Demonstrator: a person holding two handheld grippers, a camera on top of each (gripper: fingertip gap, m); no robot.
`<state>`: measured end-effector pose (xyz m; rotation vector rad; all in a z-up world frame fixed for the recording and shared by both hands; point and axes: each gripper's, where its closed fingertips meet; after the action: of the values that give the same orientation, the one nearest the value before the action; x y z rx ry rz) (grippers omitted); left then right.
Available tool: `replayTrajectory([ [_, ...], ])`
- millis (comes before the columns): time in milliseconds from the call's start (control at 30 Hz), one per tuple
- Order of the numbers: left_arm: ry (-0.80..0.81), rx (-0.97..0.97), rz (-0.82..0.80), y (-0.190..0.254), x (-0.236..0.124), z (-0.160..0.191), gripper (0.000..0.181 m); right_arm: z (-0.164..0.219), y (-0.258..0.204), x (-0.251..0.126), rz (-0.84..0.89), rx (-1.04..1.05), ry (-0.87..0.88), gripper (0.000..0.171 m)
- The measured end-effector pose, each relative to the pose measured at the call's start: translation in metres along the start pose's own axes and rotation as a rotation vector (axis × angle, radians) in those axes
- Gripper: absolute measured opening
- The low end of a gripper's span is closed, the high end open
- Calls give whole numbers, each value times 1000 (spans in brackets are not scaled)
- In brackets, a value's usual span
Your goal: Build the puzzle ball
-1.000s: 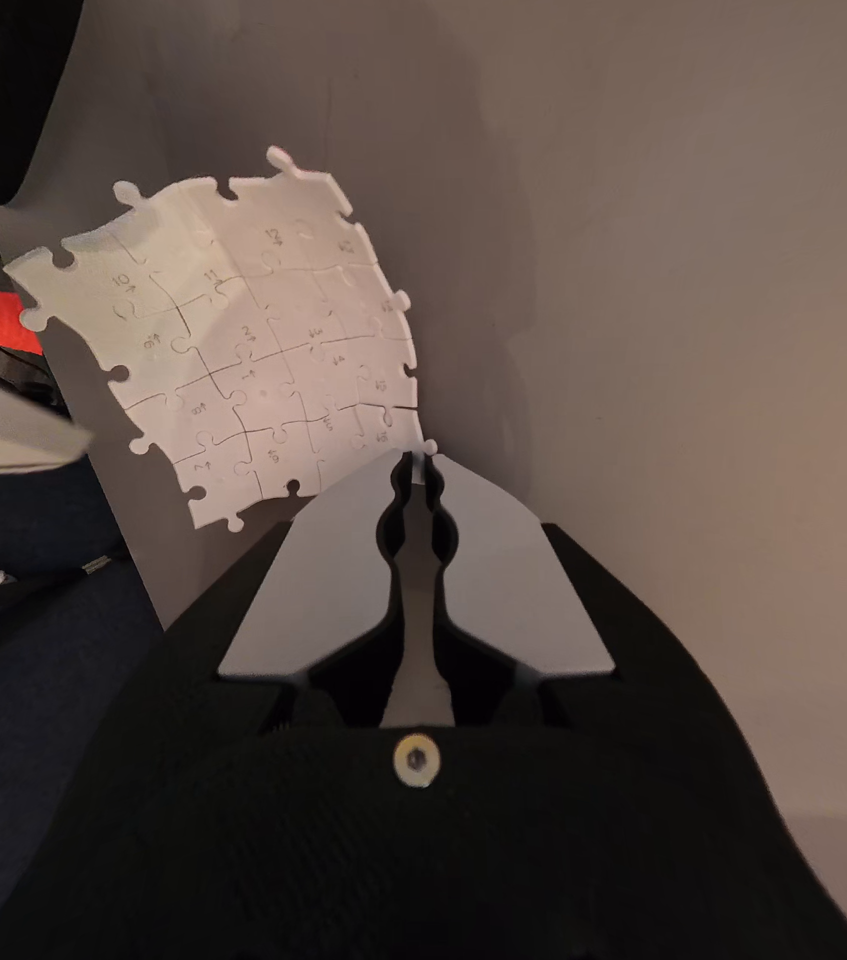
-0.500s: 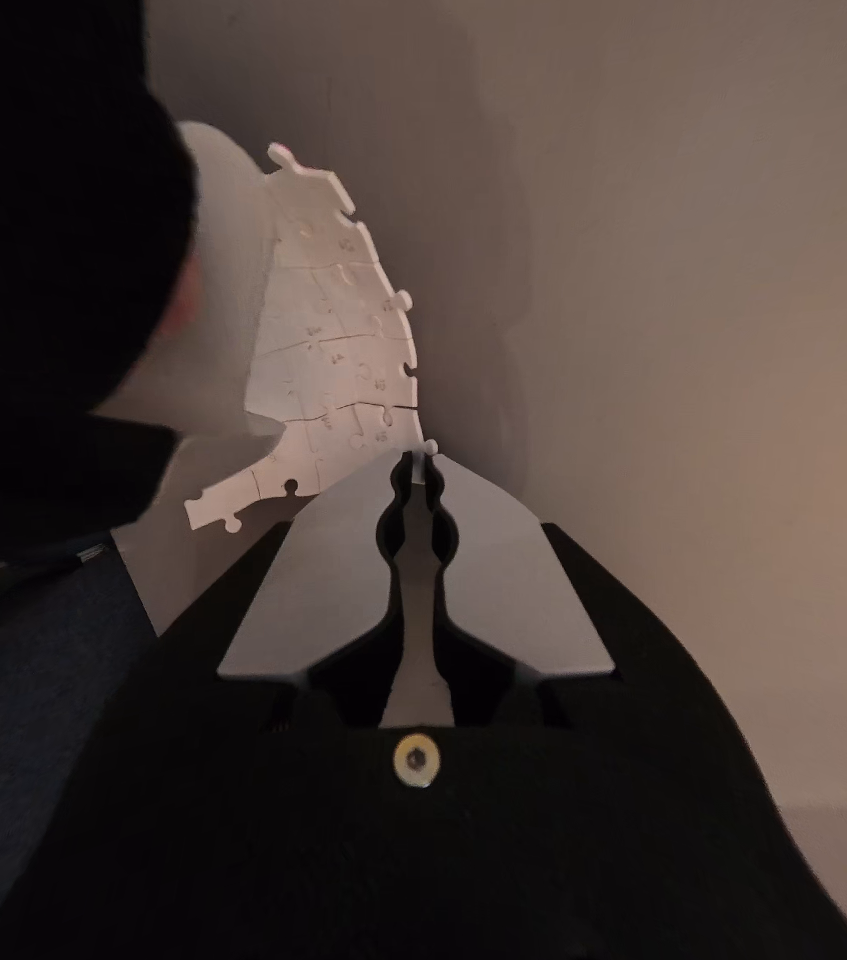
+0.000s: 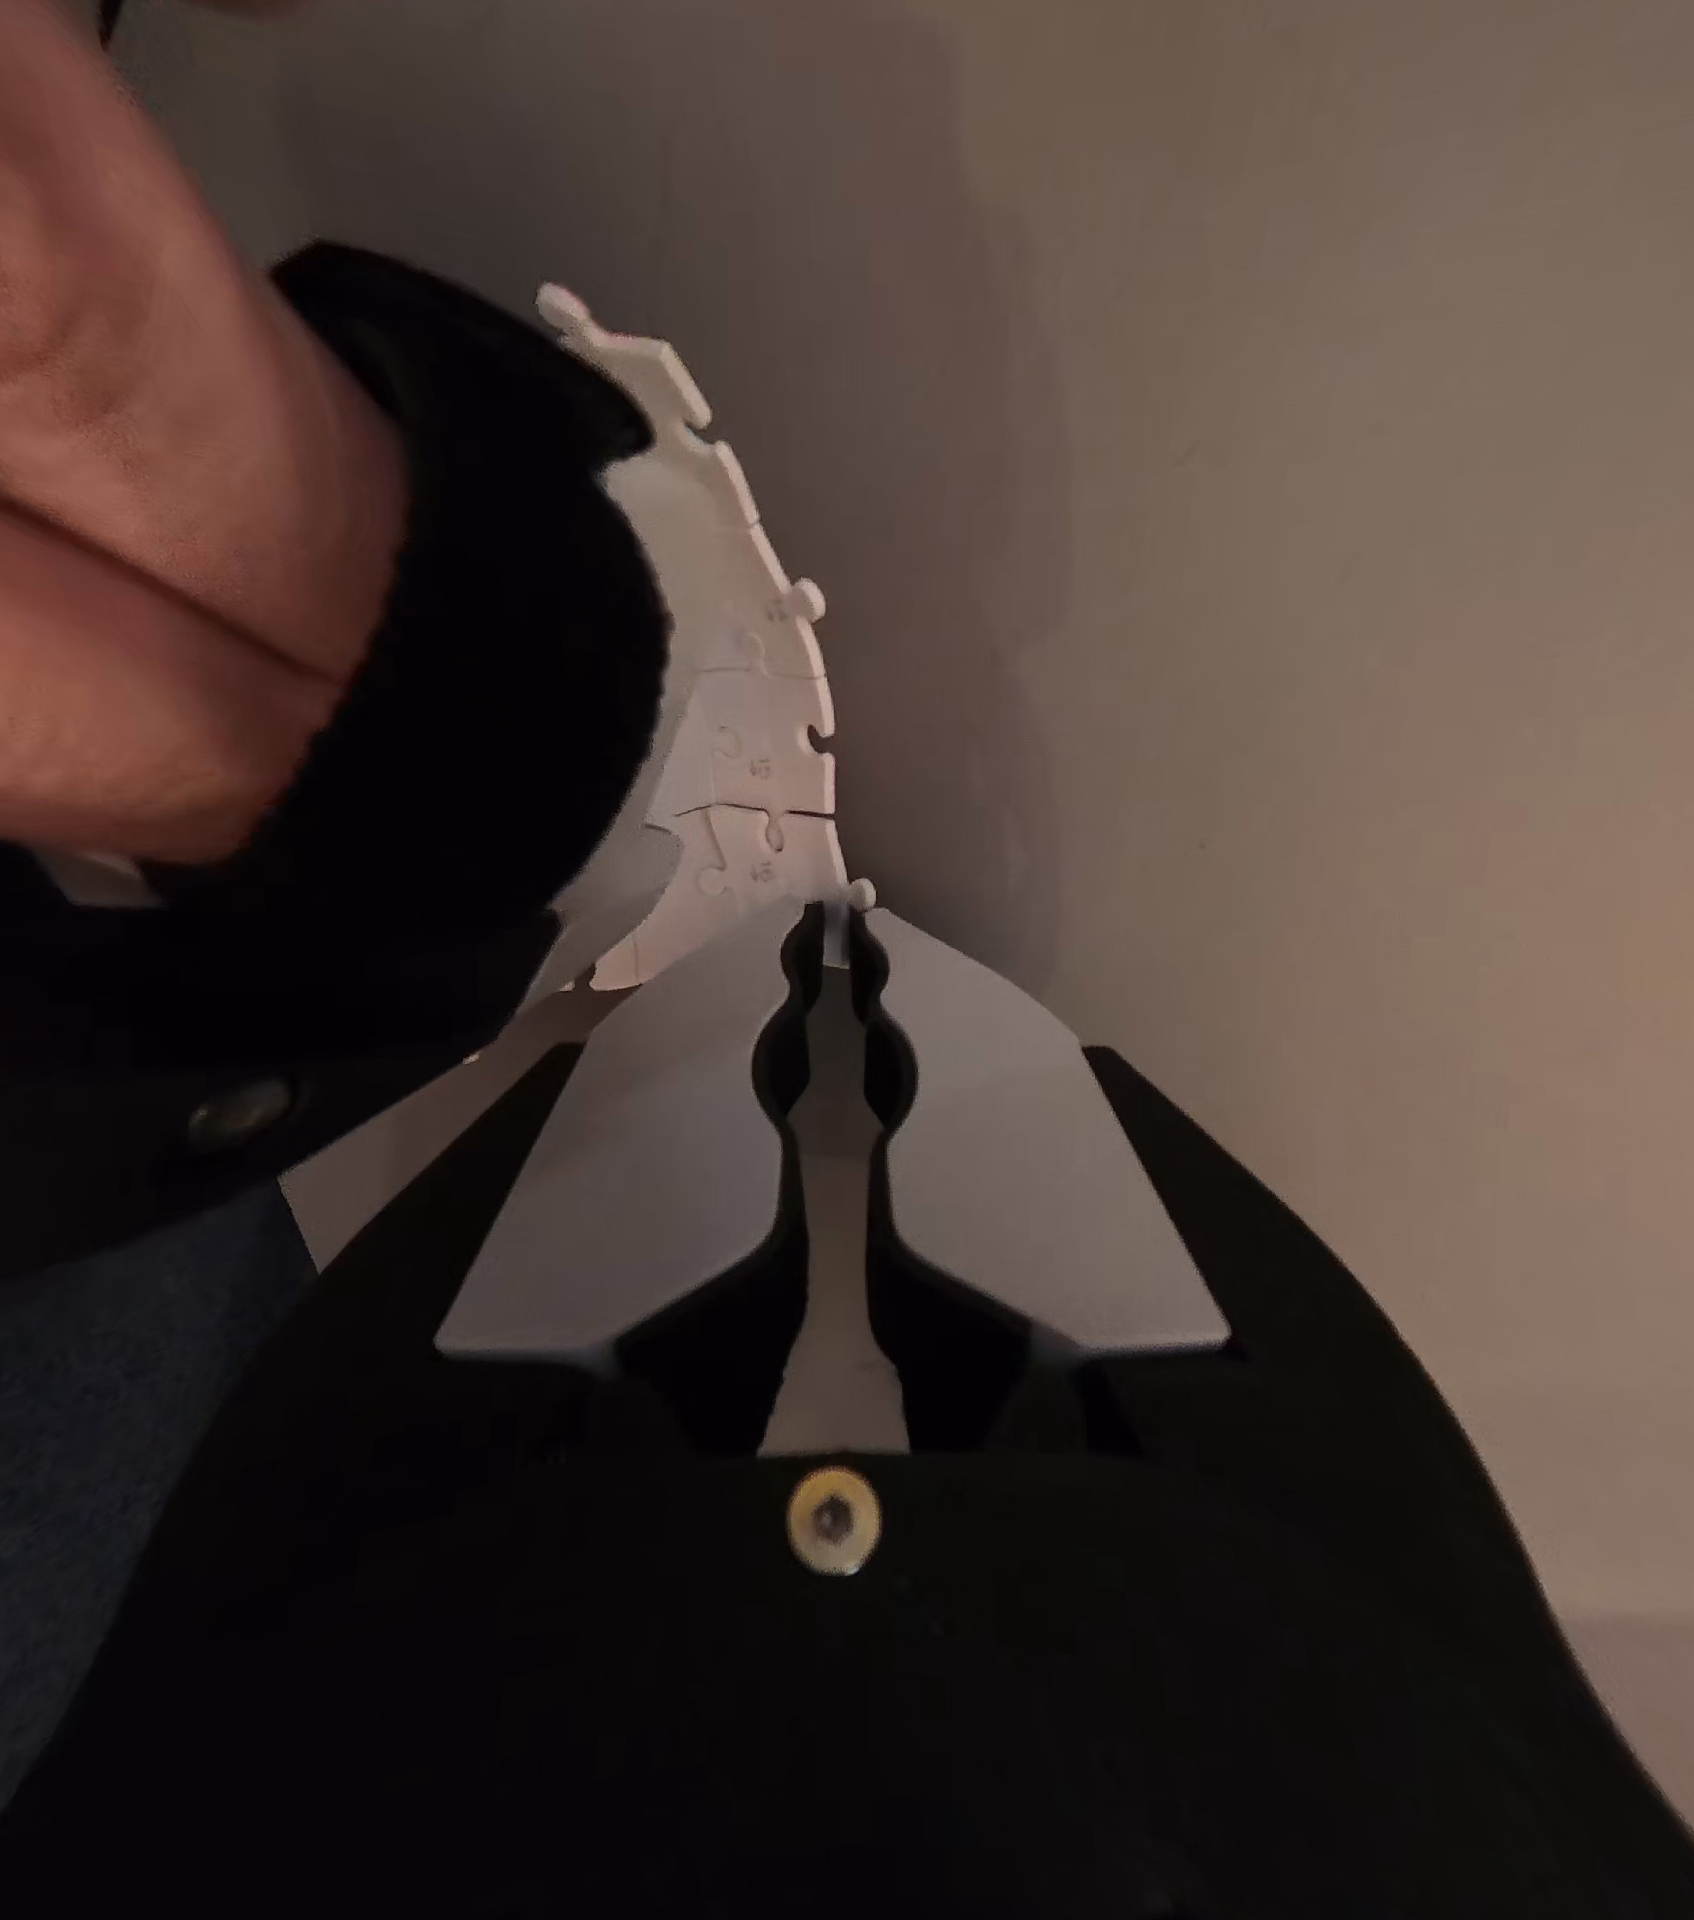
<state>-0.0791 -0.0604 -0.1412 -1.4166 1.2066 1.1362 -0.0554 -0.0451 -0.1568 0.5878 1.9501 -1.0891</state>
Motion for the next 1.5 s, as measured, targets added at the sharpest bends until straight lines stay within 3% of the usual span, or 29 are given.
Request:
replayTrajectory([
  [1500, 13, -72, 91, 4, 16, 6, 0, 0, -1, 1, -44, 2, 13, 5],
])
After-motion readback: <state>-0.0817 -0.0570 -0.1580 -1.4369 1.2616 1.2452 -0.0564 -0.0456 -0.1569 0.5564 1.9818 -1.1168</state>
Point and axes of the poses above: each gripper's, where its closed fingertips meet, x out along the fingers, z out of its underside, y = z × x across the jaws, and after that the axes turned 6 degrees about x, right-handed
